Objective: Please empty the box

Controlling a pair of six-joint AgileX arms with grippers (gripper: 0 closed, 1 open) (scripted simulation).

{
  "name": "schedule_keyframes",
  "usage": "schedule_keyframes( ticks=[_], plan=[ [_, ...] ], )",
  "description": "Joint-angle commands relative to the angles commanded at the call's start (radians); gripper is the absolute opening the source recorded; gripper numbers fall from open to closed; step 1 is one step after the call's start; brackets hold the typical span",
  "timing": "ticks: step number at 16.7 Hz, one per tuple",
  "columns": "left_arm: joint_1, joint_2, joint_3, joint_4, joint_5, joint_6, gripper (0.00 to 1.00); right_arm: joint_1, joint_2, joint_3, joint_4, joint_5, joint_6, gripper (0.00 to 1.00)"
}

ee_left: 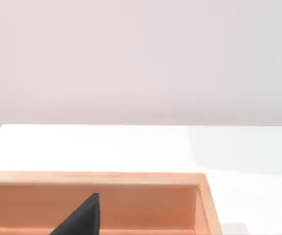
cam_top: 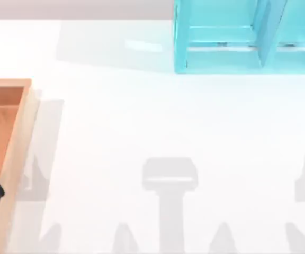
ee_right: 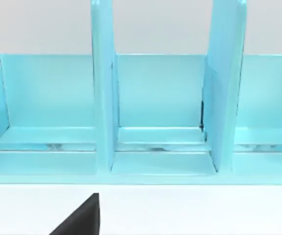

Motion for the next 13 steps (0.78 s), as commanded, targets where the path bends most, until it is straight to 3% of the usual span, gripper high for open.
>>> schedule_keyframes(
  ticks=[6,13],
  plan=[
    [0.034,0.109,0.104,-0.105,-0.001,0.033,1.0,0.0,0.0,0.0,0.0,0.0,0.0,1.0],
    [0.166,0.675,0.559,-0.559,0.0,0.169,1.0,0.0,0.0,0.0,0.0,0.0,0.0,1.0]
  ],
)
